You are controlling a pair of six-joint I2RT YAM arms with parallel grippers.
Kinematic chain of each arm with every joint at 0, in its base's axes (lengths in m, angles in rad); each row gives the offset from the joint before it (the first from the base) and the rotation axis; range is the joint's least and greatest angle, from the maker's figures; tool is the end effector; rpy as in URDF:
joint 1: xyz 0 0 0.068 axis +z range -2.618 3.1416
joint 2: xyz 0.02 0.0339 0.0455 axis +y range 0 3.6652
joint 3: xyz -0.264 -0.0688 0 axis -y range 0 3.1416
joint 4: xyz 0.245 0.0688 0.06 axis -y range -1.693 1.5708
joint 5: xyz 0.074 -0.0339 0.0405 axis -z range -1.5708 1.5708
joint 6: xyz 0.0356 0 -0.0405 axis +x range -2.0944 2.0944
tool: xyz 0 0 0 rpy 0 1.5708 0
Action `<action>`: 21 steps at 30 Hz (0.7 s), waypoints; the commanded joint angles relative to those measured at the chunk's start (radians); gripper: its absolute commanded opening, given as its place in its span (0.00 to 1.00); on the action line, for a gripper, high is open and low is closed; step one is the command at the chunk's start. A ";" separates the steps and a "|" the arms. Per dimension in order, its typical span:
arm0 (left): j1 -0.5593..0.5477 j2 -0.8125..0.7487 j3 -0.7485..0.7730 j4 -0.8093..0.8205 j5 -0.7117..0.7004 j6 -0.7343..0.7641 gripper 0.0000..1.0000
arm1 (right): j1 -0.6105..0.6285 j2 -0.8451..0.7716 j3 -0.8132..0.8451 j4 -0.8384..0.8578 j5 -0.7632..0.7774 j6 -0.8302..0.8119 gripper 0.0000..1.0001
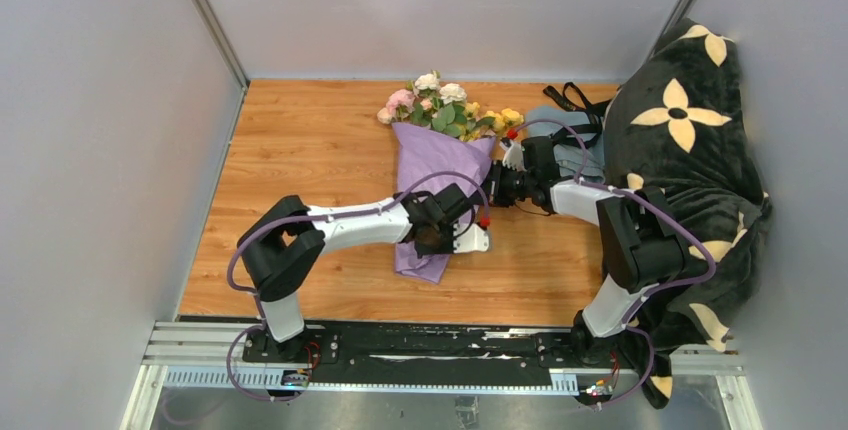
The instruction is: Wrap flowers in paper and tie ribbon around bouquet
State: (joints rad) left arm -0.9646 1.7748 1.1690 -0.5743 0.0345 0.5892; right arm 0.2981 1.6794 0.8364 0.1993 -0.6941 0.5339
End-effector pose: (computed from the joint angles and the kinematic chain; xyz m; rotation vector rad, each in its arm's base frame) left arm 0.1988 -0.2890 0.1805 1.9419 1.9618 -0.1487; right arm 0.3159 0.1209 0.1721 -0.1410 2.3091 1.2130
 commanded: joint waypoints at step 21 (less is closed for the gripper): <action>-0.162 0.056 -0.143 0.110 -0.041 0.077 0.37 | -0.013 -0.332 0.185 -0.632 0.631 -0.307 0.45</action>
State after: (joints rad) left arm -1.1030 1.7756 1.0542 -0.4179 -0.0887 0.6853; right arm 0.2298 1.4384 1.0035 -0.3061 -0.2363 0.2844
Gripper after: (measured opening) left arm 0.349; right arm 0.461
